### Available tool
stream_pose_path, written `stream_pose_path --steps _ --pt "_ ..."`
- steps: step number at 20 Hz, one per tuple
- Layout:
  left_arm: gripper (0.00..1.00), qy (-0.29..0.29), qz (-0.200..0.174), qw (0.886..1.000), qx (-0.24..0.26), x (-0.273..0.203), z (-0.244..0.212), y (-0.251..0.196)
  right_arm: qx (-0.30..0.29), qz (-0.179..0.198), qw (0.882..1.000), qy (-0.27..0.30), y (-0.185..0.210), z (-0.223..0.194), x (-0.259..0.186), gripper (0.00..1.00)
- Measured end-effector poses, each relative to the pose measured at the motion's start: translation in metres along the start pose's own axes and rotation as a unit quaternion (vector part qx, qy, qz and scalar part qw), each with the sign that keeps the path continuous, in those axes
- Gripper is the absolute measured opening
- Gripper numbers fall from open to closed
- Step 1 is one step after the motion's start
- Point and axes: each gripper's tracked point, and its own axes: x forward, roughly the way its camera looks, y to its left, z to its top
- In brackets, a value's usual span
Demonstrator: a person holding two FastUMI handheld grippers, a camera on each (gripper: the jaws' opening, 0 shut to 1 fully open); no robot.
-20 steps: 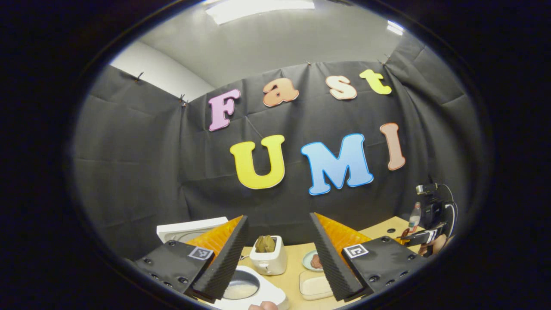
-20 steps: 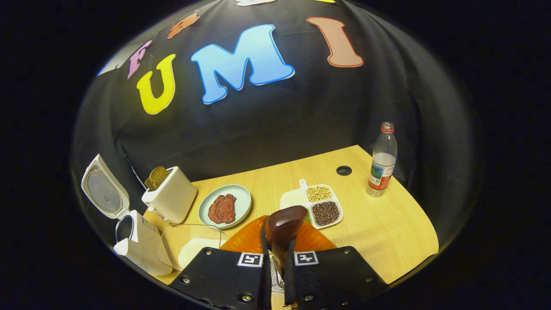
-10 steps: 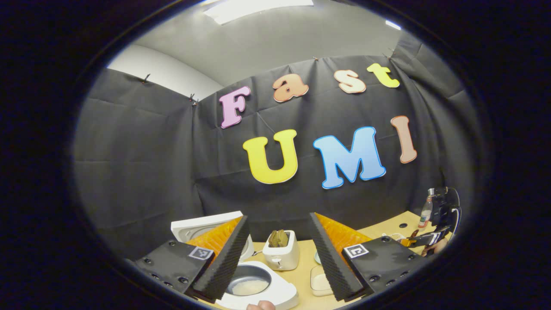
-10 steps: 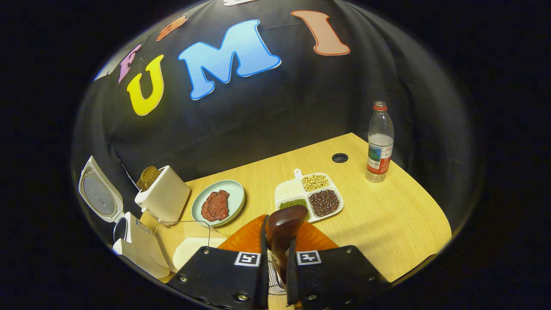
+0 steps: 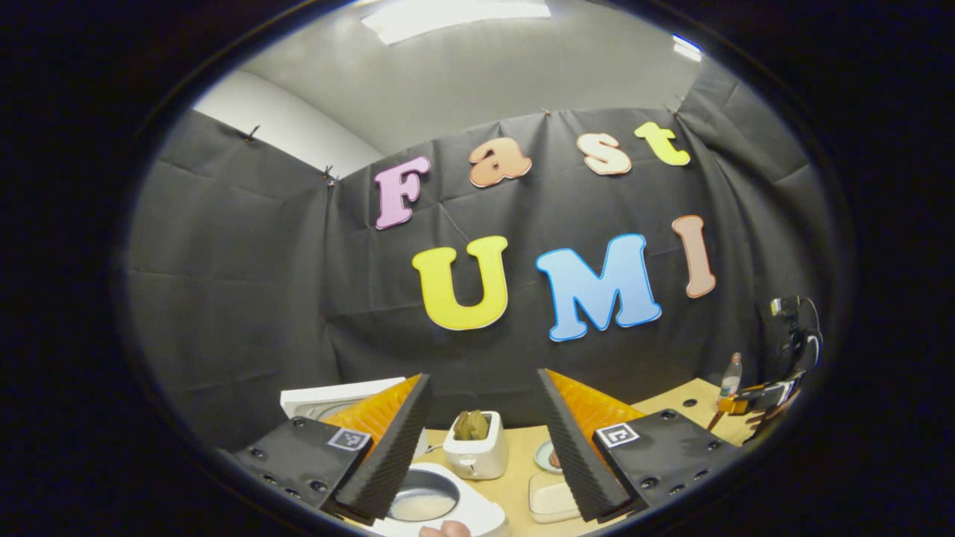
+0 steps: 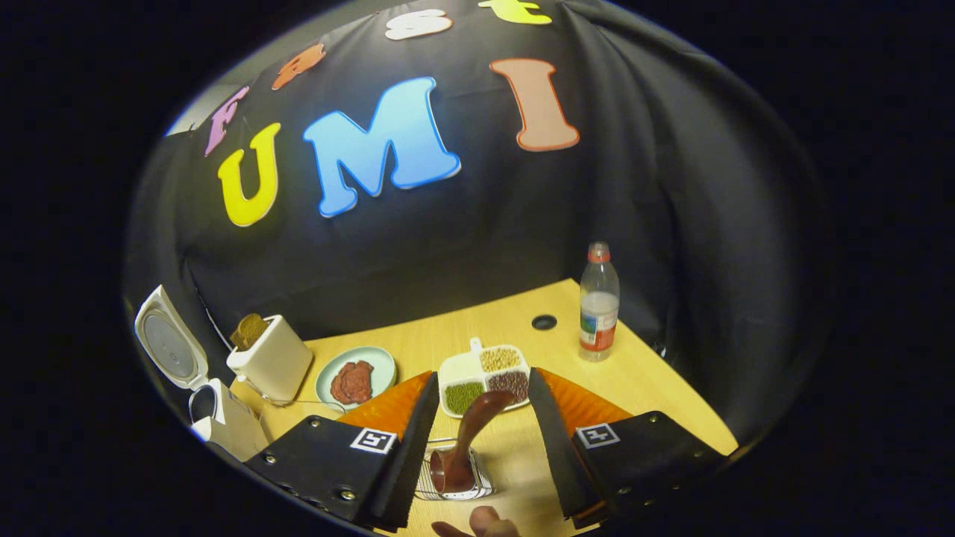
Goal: Close the left gripper, press the button to open the rice cooker; take a wooden spoon from the chopstick holder with the right hand, scoop a spoonful of rice and pour it into the rice cooker, then put the wooden spoon back into the chopstick holder.
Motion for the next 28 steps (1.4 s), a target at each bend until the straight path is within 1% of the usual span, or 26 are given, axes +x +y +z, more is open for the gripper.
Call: stream_pose_path --steps 4,5,6,7,8,9,10,11,12,13,14,17,19,22,25,26,28 --pt "0.97 0.004 0.016 1.000 -0.021 0.020 -0.011 0.028 -0.033 0.051 0.997 -0.036 0.035 0.055 -0.020 0.72" --pt "1.00 0.003 0.023 0.999 -0.026 0.027 -0.010 0.039 -0.038 0.058 0.997 -0.047 0.042 0.068 -0.023 0.73" --pt "0.97 0.001 0.029 0.999 -0.033 0.033 -0.008 0.050 -0.040 0.065 0.995 -0.057 0.051 0.080 -0.028 0.73" --pt "1.00 0.003 0.037 0.998 -0.042 0.041 -0.007 0.063 -0.036 0.073 0.995 -0.065 0.061 0.090 -0.032 0.73" --pt "1.00 0.007 0.045 0.998 -0.053 0.050 -0.007 0.078 -0.030 0.082 0.994 -0.069 0.069 0.097 -0.035 0.73" --pt "0.97 0.013 0.054 0.997 -0.063 0.058 -0.009 0.095 -0.022 0.092 0.993 -0.073 0.077 0.104 -0.038 0.72" --pt "0.97 0.017 0.066 0.995 -0.067 0.067 -0.008 0.114 -0.015 0.099 0.992 -0.076 0.083 0.111 -0.040 0.73" --pt "1.00 0.015 0.081 0.995 -0.062 0.074 -0.006 0.129 -0.011 0.105 0.991 -0.080 0.087 0.116 -0.042 0.73" --pt "1.00 0.016 0.099 0.994 -0.049 0.083 -0.009 0.148 -0.010 0.110 0.990 -0.083 0.091 0.119 -0.042 0.73" --pt "0.97 0.020 0.108 0.993 -0.037 0.090 -0.014 0.160 -0.013 0.112 0.990 -0.083 0.093 0.119 -0.041 0.72" --pt "1.00 0.025 0.114 0.993 -0.031 0.098 -0.019 0.170 -0.017 0.114 0.990 -0.081 0.094 0.118 -0.040 0.72" --pt "1.00 0.039 0.126 0.990 -0.047 0.122 -0.030 0.194 -0.021 0.119 0.990 -0.074 0.100 0.115 -0.036 0.72" --pt "1.00 0.050 0.148 0.987 -0.049 0.137 -0.038 0.217 -0.021 0.122 0.990 -0.069 0.102 0.114 -0.035 0.72" --pt "1.00 0.081 0.167 0.981 -0.055 0.162 -0.061 0.244 -0.019 0.126 0.990 -0.064 0.103 0.113 -0.033 0.72" --pt "1.00 0.118 0.178 0.974 -0.076 0.182 -0.092 0.259 -0.020 0.126 0.989 -0.068 0.104 0.119 -0.033 0.72" --pt "0.98 0.130 0.181 0.972 -0.076 0.185 -0.101 0.262 -0.021 0.126 0.989 -0.070 0.104 0.123 -0.034 0.72" --pt "0.98 0.149 0.184 0.969 -0.076 0.190 -0.118 0.267 -0.022 0.125 0.989 -0.069 0.103 0.124 -0.033 0.72"
